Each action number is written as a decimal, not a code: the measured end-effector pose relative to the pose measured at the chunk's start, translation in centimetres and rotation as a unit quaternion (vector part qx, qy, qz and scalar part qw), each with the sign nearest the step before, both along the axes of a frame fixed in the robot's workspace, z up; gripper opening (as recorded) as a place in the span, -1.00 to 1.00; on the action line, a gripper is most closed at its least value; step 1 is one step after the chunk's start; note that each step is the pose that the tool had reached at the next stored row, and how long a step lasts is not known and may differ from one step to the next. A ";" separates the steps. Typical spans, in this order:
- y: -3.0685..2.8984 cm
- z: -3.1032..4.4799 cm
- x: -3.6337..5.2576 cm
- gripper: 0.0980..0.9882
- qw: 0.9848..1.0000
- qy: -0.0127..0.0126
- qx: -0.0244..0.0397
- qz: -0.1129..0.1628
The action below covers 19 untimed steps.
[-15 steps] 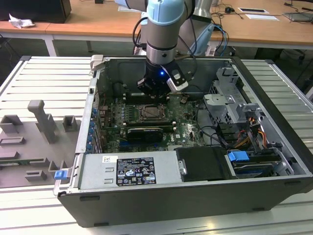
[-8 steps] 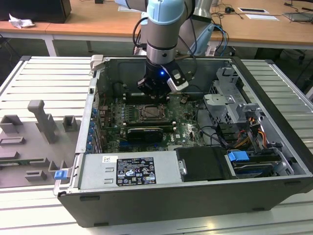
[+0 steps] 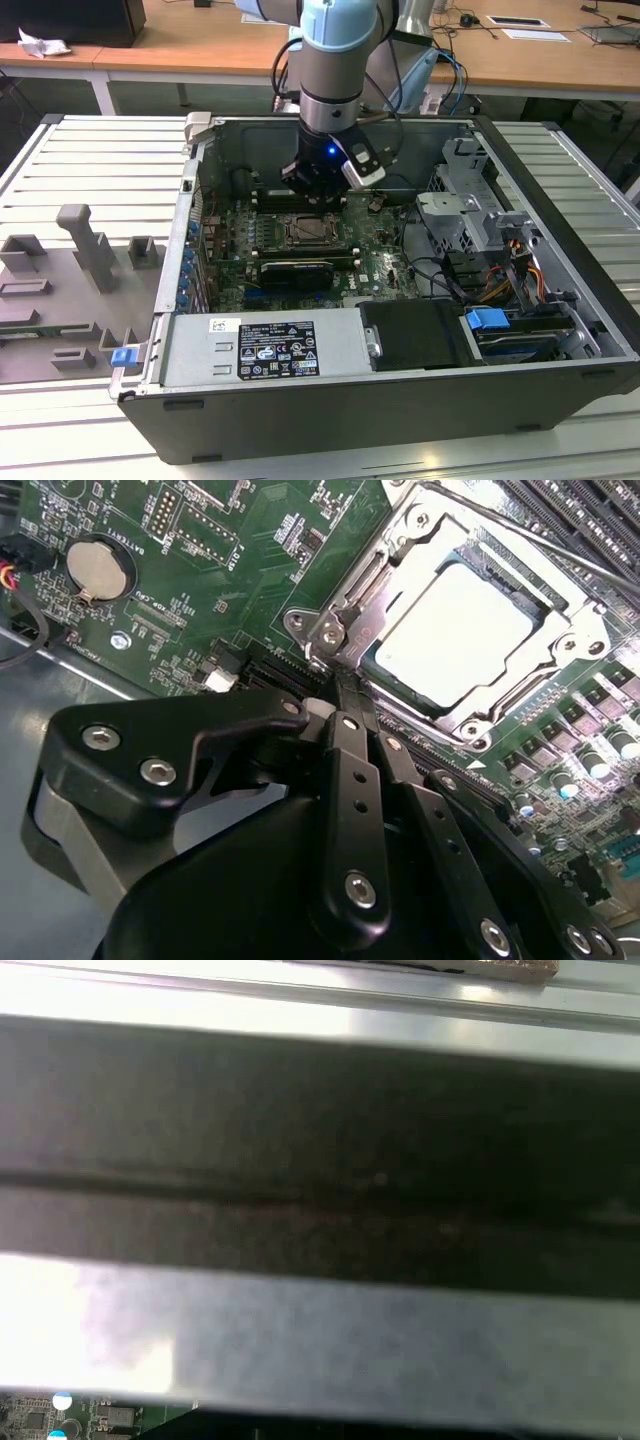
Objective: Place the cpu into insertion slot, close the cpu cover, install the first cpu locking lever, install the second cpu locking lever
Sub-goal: 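Install the first cpu locking lever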
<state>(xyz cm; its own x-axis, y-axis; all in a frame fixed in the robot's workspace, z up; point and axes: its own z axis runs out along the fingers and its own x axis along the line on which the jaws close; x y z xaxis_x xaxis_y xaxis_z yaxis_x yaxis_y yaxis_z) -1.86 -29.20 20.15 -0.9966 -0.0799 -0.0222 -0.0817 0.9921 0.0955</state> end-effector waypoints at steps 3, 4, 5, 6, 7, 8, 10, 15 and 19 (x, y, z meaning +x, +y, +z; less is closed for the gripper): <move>0.03 -0.01 0.04 -0.98 1.000 0.000 0.000 0.000; 0.03 0.08 0.04 -0.98 1.000 0.000 0.000 0.000; 0.04 0.37 0.04 -0.98 1.000 0.000 0.000 0.000; 0.03 0.77 0.04 -0.98 1.000 0.000 0.000 0.000; 0.03 1.06 0.04 -0.98 1.000 0.000 0.000 0.000; 0.03 1.27 0.04 -0.98 1.000 0.000 0.000 0.000; 0.03 1.39 0.04 -0.98 1.000 0.000 0.000 0.000; -0.30 1.39 0.04 -0.98 1.000 0.000 0.000 0.000; -0.47 1.39 0.04 -0.98 1.000 0.000 0.000 0.000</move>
<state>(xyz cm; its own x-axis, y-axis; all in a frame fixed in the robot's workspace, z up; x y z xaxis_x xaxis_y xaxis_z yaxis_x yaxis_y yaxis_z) -1.82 -29.66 21.54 -0.9965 -0.0800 -0.0224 -0.0818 0.9921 0.0946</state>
